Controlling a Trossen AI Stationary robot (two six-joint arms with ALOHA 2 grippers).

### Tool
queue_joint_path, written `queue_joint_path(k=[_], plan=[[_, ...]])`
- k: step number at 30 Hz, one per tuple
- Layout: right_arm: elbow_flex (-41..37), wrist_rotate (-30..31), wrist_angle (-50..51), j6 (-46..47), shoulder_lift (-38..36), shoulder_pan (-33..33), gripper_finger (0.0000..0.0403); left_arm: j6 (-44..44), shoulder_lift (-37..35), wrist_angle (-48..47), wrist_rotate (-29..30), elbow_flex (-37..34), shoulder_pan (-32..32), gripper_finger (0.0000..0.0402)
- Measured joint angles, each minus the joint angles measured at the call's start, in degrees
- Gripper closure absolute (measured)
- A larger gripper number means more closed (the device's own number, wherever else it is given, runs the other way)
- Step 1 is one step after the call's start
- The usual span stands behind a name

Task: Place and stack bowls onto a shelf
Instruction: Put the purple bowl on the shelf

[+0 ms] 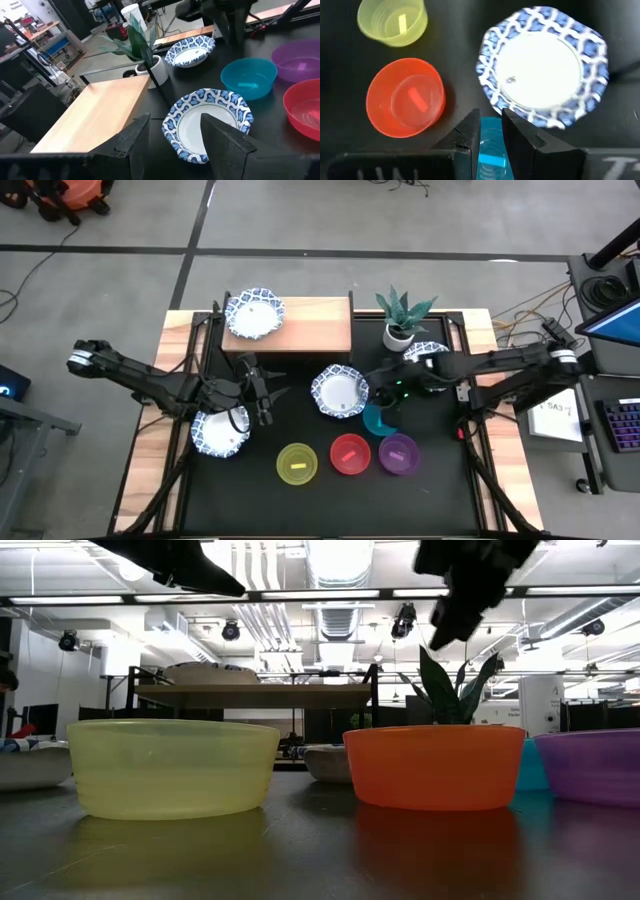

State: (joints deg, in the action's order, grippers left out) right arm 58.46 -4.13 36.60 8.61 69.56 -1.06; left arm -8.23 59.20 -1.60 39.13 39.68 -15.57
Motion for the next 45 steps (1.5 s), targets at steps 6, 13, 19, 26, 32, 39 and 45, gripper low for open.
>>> queue_joint_path(k=[6, 13, 19, 26, 32, 39, 45], plan=[[9.9, 0.1, 8.2, -5.4, 12.4, -3.9, 0.0335, 0.0, 0.0, -1.6, 0.0, 0.0, 0.0, 0.0246], [18.7, 0.0, 9.8, -10.0, 22.8, -7.6, 0.0335, 2.6, -0.1, -6.5, 1.5, 0.0, 0.0, 0.0246], [23.5, 0.1, 14.2, -4.8, 28.1, -8.2, 0.0335, 8.8, -1.0, -13.7, 4.2, 0.0, 0.0, 0.0245], [26.4, -1.2, 30.3, 9.5, 29.6, -8.3, 0.0334, 12.8, -2.3, -16.5, 4.4, 0.0, 0.0, 0.0245], [25.1, -7.1, 35.6, 12.0, 26.9, -13.1, 0.03, 13.5, -2.2, -16.5, 4.3, 0.0, 0.0, 0.0245], [23.5, -4.9, 40.3, 17.6, 25.9, -18.0, 0.0241, 13.5, -2.0, -16.4, 4.3, 0.0, 0.0, 0.0245], [14.2, -4.2, 35.1, 21.0, 20.9, -19.9, 0.0226, 13.5, -1.9, -16.2, 4.3, 0.0, 0.0, 0.0245]])
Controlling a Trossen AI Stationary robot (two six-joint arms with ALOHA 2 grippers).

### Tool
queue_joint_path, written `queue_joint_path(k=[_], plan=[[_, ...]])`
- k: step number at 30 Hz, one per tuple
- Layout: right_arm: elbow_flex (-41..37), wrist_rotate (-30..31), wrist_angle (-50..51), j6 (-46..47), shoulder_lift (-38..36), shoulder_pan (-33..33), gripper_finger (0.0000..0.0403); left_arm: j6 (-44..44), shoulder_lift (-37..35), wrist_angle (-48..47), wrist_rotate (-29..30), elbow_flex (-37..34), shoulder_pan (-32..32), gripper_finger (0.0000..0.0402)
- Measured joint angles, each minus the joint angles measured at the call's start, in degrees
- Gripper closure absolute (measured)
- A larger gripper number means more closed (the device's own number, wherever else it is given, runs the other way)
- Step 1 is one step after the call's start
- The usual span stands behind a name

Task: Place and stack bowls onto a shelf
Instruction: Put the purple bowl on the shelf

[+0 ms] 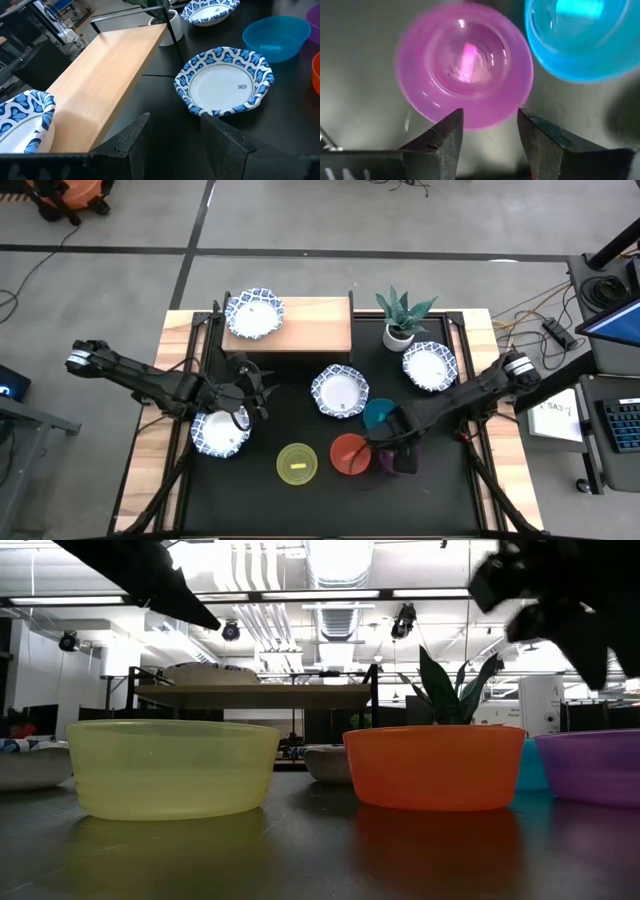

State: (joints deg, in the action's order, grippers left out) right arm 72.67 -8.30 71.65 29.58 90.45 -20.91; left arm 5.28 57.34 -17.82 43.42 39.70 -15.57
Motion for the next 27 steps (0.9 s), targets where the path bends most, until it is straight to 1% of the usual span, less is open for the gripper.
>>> queue_joint_path(k=[3, 8, 11, 15, 19, 22, 24, 27], plan=[[-6.2, 1.3, -3.5, 3.4, -4.7, 0.0, 0.0228, 0.0, 0.0, 0.0, 0.0, 0.0, 0.0, 0.0245], [-17.4, 4.3, -15.9, 9.2, -13.2, 0.0, 0.0234, 0.0, 0.0, 0.3, 0.0, 0.0, 0.0, 0.0245], [-22.9, 5.8, -21.2, 12.5, -16.6, 0.0, 0.0236, 0.0, 0.0, 0.3, 0.0, 0.0, 0.0, 0.0245], [-28.8, 6.0, -27.9, 15.9, -18.8, 0.0, 0.024, -0.1, 0.1, 0.4, 0.0, 0.0, 0.0, 0.0245], [-31.7, 5.9, -29.7, 17.1, -18.5, 0.0, 0.0246, -0.2, 0.1, 0.8, 0.1, 0.0, 0.0, 0.0245], [-32.5, 5.9, -30.5, 17.1, -18.0, 0.0, 0.0259, -0.2, 0.1, 0.8, 0.1, 0.0, 0.0, 0.0245], [-32.5, 5.9, -30.6, 17.0, -17.9, 0.0, 0.0278, -0.2, 0.1, 0.7, 0.1, 0.0, 0.0, 0.0245], [-32.4, 4.3, -30.4, 17.1, -18.1, 0.0, 0.0324, -0.2, 0.1, 0.8, 0.1, 0.0, 0.0, 0.0245]])
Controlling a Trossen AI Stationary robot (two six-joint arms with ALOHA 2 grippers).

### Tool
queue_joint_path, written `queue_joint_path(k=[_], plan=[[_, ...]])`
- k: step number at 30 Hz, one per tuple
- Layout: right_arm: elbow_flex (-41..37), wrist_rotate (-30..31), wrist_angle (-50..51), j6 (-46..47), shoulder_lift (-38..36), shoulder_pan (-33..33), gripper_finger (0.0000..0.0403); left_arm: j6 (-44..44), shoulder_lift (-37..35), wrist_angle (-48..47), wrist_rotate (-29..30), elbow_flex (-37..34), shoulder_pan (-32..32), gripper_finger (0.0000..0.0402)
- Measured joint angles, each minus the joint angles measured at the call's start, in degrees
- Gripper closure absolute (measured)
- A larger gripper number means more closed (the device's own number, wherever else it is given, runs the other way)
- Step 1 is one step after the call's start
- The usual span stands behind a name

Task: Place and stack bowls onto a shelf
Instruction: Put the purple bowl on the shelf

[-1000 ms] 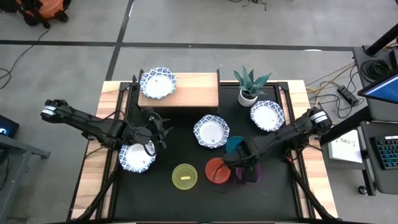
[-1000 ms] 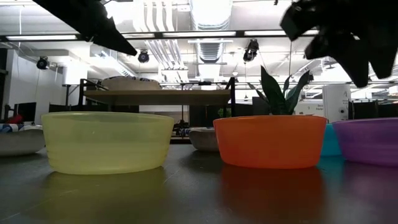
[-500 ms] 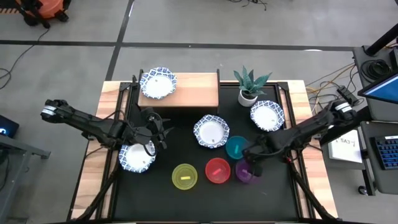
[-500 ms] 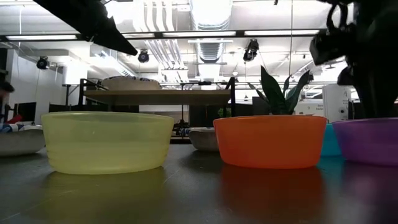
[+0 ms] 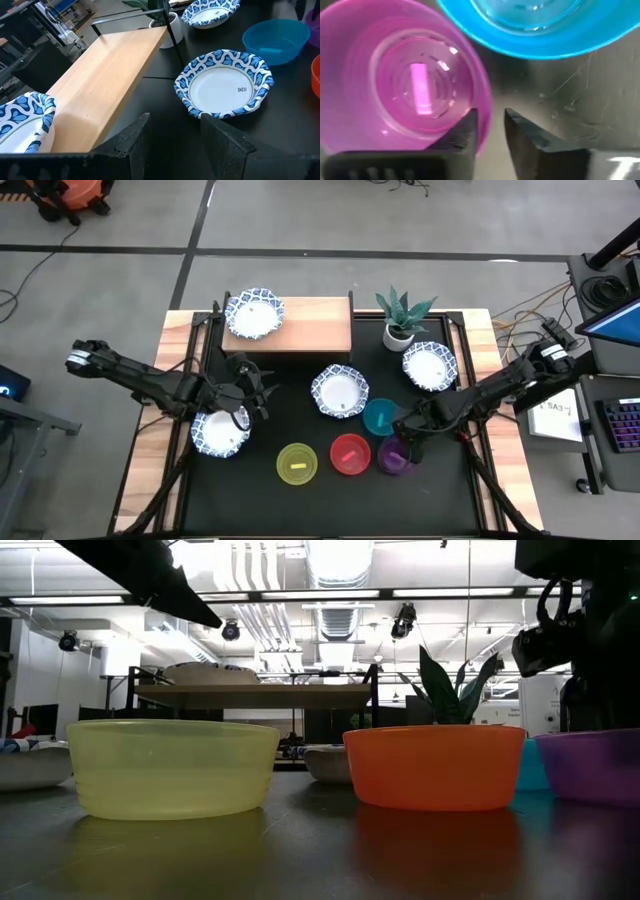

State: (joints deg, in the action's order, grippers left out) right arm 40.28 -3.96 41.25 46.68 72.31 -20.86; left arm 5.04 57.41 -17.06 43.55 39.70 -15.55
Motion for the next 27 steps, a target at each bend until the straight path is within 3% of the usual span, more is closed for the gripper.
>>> queue_joint_path(k=[4, 10, 14, 18, 22, 27], plan=[[1.0, -2.9, 0.1, -0.3, -0.3, 0.0, 0.0385, 0.0, 0.0, 0.5, 0.0, 0.0, 0.0, 0.0245], [6.0, -5.0, 4.6, -1.7, -1.1, 0.1, 0.0394, -0.9, 0.0, 1.5, 1.4, 0.0, 0.0, 0.0245], [11.9, -6.4, 11.3, -1.7, -2.0, 0.6, 0.0394, -1.3, 0.0, 2.1, 2.1, 0.0, 0.0, 0.0245], [19.2, -6.0, 11.6, -2.6, -2.3, 2.3, 0.0394, -2.0, 0.0, 3.2, 2.5, 0.0, 0.0, 0.0245], [28.0, -0.3, 11.6, -6.2, 0.0, 6.3, 0.0394, -3.6, -0.3, 5.5, 4.9, 0.0, 0.0, 0.0245], [39.8, 1.0, 12.5, -11.9, 4.9, 14.9, 0.0394, -4.1, -1.7, 5.9, 10.4, 0.0, -0.1, 0.0245]])
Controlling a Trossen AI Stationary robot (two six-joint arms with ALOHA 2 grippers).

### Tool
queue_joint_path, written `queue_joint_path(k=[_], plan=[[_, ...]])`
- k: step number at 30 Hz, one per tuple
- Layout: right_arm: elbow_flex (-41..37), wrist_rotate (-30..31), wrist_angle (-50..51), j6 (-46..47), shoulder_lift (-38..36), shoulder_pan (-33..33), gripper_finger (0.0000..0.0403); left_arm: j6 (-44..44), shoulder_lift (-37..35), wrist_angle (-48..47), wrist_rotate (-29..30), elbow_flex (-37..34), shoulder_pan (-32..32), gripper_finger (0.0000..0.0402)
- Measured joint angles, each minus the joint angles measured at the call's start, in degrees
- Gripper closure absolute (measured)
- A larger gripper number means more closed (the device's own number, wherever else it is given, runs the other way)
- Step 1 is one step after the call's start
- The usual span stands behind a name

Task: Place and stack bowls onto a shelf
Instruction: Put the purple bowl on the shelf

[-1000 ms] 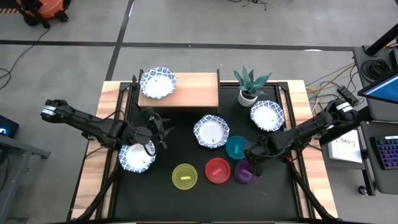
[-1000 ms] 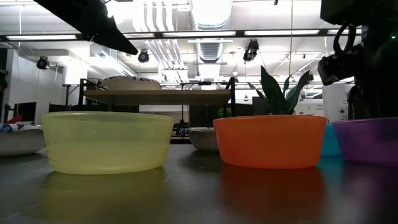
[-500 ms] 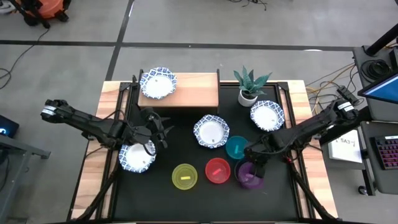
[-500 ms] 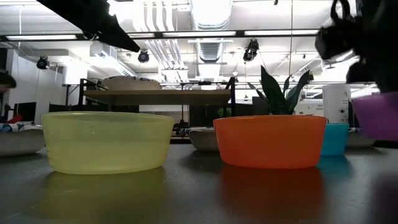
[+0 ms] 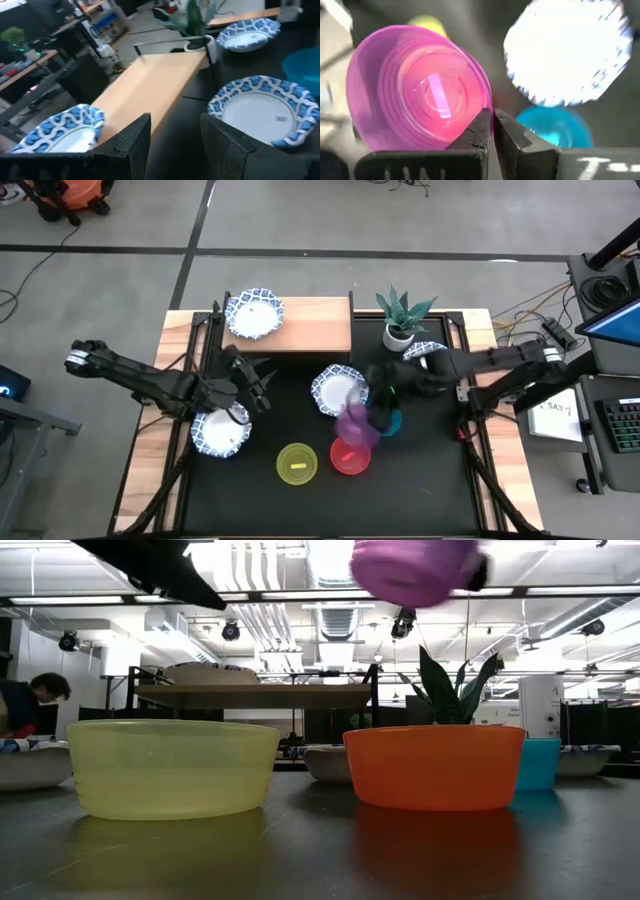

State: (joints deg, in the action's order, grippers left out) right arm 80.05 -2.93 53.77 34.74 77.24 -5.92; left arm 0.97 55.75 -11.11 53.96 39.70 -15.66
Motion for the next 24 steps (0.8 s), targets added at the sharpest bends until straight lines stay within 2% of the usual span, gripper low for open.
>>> queue_joint_path(k=[7, 15, 20, 24], plan=[[17.2, 0.0, 6.1, -8.4, 10.8, 14.2, 0.0394, 1.6, -3.3, -1.1, 0.2, 0.0, -0.1, 0.0245], [36.9, -0.2, 10.3, -18.6, 26.5, 30.1, 0.0394, 4.7, -5.3, -5.3, 0.2, 0.0, -0.2, 0.0245], [47.0, -4.5, 11.3, -21.8, 36.0, 37.7, 0.0394, 5.5, -5.2, -6.3, 0.1, 0.0, -0.2, 0.0245], [54.6, -6.1, 13.8, -23.5, 42.3, 40.9, 0.0394, 5.8, -5.2, -6.9, 0.0, 0.0, -0.3, 0.0245]])
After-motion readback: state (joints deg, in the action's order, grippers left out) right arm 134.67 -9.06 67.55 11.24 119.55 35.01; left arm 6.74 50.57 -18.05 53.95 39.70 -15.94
